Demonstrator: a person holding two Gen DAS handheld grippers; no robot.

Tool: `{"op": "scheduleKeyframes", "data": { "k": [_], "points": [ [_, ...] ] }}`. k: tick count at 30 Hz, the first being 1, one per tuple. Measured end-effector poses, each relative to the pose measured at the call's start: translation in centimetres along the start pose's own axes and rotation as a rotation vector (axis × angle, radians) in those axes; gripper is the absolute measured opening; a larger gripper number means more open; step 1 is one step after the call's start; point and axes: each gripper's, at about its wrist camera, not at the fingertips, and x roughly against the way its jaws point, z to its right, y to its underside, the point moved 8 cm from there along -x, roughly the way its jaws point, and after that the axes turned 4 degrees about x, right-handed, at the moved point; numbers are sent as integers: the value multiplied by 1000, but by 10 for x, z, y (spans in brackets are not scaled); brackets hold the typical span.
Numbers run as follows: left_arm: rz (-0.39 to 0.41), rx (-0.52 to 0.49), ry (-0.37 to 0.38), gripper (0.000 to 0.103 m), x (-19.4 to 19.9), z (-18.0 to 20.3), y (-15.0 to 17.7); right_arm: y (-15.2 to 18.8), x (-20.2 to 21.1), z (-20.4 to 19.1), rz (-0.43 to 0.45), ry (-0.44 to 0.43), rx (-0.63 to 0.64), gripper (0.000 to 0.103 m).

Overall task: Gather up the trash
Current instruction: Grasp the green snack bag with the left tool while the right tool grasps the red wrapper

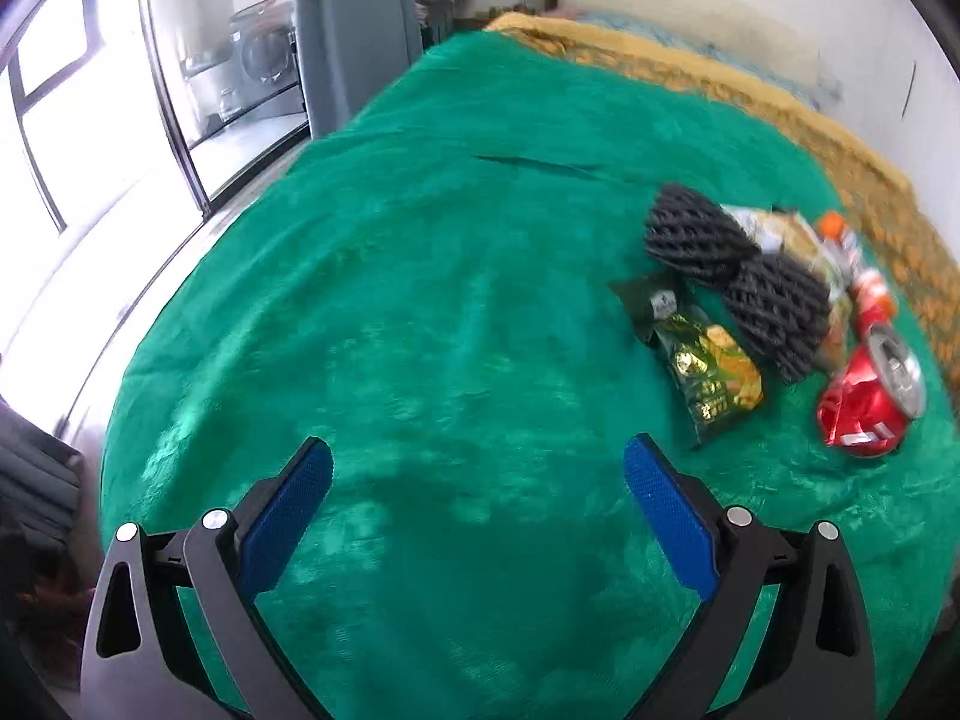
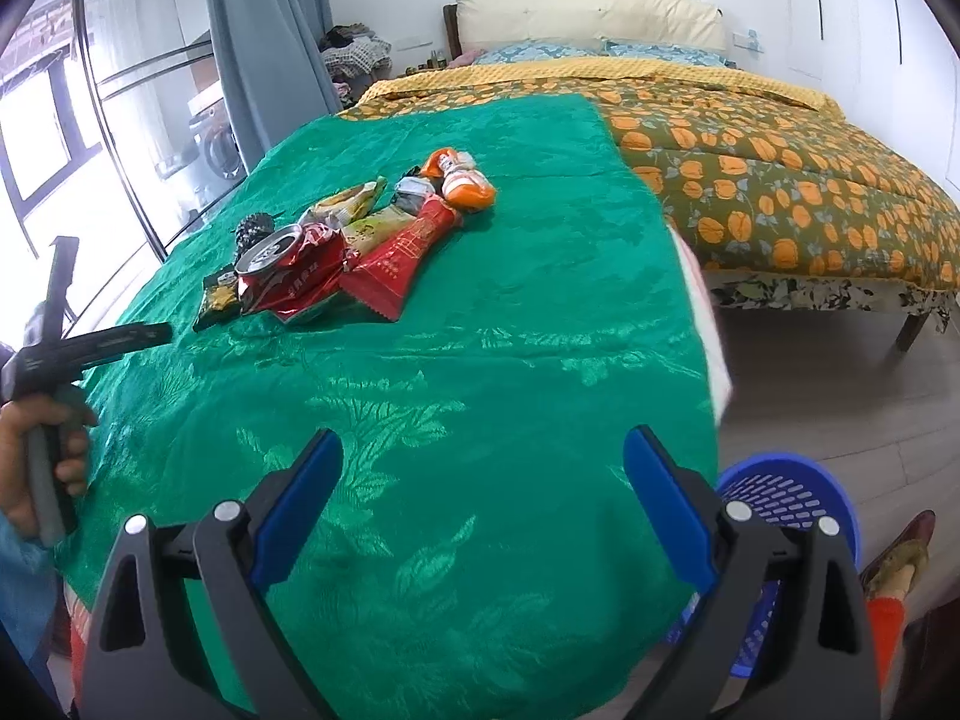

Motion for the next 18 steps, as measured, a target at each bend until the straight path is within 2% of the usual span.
{"op": "scheduleKeyframes", "data": {
  "k": [4, 5, 8, 11, 13, 15, 17, 18],
  "points": [
    [6, -10, 177, 96, 12, 30, -2, -5, -9, -5, -11, -31, -36, 92],
    [8, -22, 197, 96, 12, 41, -5, -5, -8, -6, -12, -35, -41, 92],
    [14, -51, 163, 96, 2, 66, -14, -5, -5, -9, -10, -36, -32, 92],
    [-14, -82, 115, 96, -20, 85, -17, -2, -1, -6, -10, -26, -22, 92],
    [-28, -83, 71, 96, -32, 85, -17, -1, 2, -1, -11, -17, -21, 92],
    [-35, -69, 68, 95, -39, 78, -19, -2, 2, 4, -12, -10, -18, 92],
    [-19, -70, 67, 85, -37, 75, -21, -4, -1, 9, -15, -2, -20, 92],
    [-12, -80, 73, 71, -35, 75, -22, -6, -2, 11, -16, -1, -23, 92]
  ]
}}
